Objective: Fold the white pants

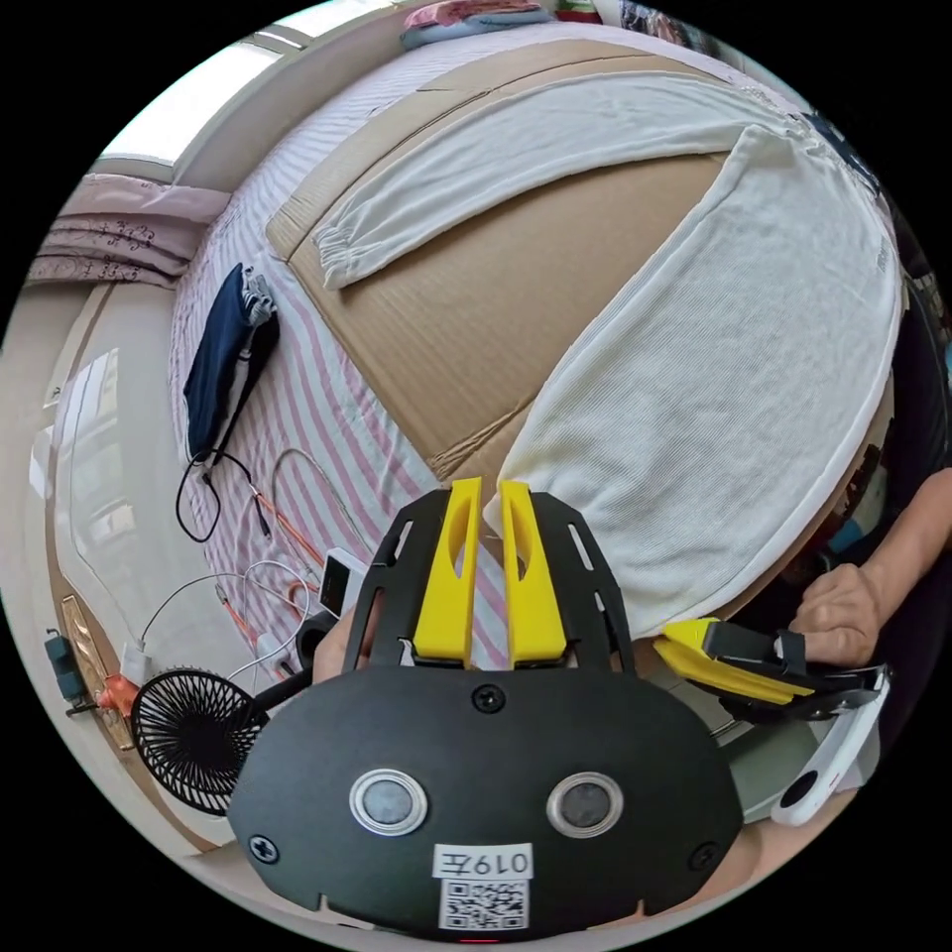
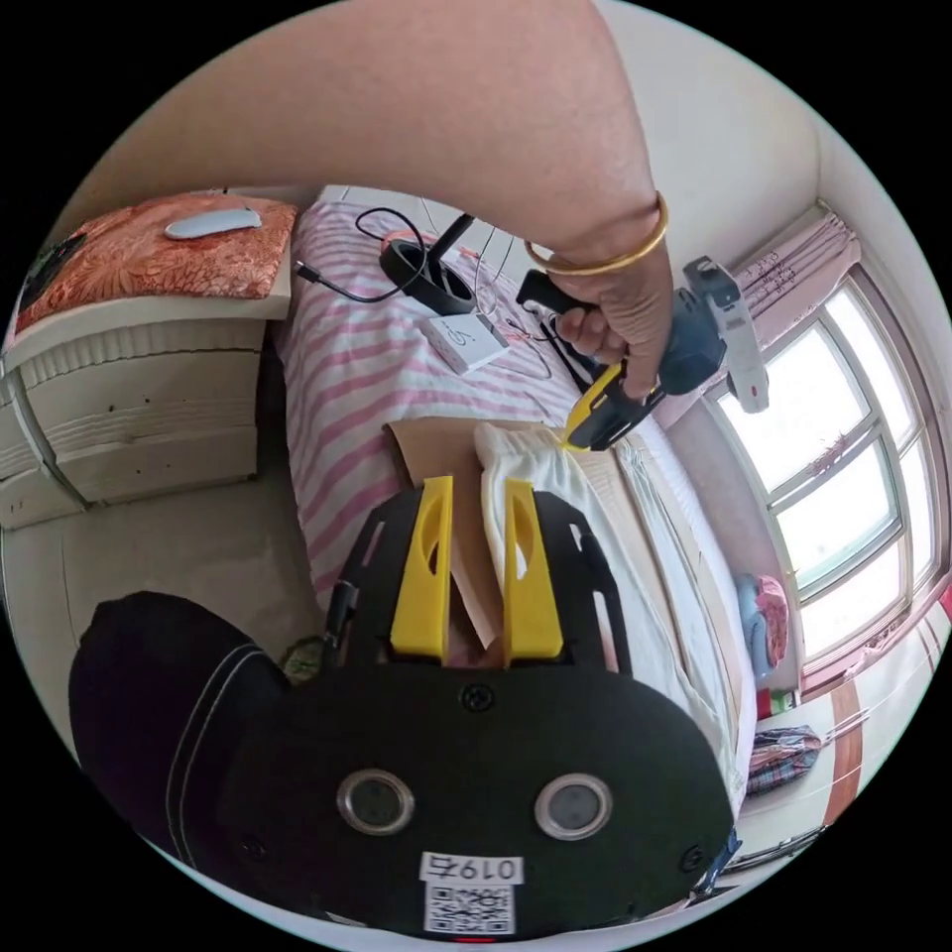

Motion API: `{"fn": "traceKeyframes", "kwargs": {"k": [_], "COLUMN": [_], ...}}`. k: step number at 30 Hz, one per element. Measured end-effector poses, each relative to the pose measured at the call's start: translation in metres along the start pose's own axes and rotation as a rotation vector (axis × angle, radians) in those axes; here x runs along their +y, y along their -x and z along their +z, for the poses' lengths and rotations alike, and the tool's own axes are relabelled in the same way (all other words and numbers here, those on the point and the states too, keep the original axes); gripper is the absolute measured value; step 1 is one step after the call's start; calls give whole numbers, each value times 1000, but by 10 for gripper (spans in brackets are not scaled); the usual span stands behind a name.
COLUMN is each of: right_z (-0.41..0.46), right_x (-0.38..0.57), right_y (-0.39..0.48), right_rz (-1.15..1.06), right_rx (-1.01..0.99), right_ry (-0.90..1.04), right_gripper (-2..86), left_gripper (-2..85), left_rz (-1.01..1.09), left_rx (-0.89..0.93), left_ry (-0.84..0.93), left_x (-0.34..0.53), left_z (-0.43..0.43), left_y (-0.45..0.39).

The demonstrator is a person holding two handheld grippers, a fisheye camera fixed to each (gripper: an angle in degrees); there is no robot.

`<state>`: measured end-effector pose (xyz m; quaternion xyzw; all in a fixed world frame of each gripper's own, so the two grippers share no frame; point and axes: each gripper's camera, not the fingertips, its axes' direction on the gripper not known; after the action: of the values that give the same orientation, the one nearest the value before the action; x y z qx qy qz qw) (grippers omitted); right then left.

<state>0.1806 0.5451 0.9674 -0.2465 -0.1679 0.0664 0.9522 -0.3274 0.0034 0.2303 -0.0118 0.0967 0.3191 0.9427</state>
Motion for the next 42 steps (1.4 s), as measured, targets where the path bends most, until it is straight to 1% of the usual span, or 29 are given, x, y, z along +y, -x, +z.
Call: {"fn": "traceKeyframes", "kwargs": {"k": [2, 5, 7, 9, 11, 13, 15, 18, 20, 26, 30, 38, 42], "right_z": [-19, -43, -52, -59, -60, -61, -63, -66, -65, -65, -69, -73, -77], "right_x": [13, 42, 61, 77, 91, 96, 98, 99, 97, 97, 98, 91, 90], "right_y": [-3, -13, -21, -28, -36, -39, -41, -41, -37, -35, -37, -44, -47], "right_rz": [2, 20, 32, 39, 37, 22, 6, -1, -17, -45, -43, -49, -58], "right_rx": [-5, 30, 54, 83, 104, 101, 83, 55, 70, 58, 49, 27, 22], "right_ry": [-18, -53, -40, -26, 16, 40, 52, 65, 79, 102, 106, 125, 128], "right_gripper": [92, 90, 83, 78, 74, 78, 82, 84, 83, 79, 77, 72, 76], "left_gripper": [9, 8, 9, 12, 13, 14, 15, 18, 23, 62, 82, 81, 77], "left_rz": [-35, -119, -143, -134, -105, -55, 10, 38, 49, 44, 52, 65, 48], "left_rx": [36, 9, 42, 144, 208, 272, 297, 269, 294, 299, 364, 414, 428], "left_ry": [-11, -21, -69, -181, -258, -297, -289, -258, -258, -238, -230, -165, -172], "left_x": [5, 15, 20, 20, 15, 3, -16, -38, -47, -74, -91, -113, -118], "left_z": [-2, -8, -14, -24, -30, -31, -27, -21, -18, -3, 9, 33, 38], "left_y": [9, 25, 30, 30, 25, 17, 4, -3, -3, 1, 10, 20, 26]}}
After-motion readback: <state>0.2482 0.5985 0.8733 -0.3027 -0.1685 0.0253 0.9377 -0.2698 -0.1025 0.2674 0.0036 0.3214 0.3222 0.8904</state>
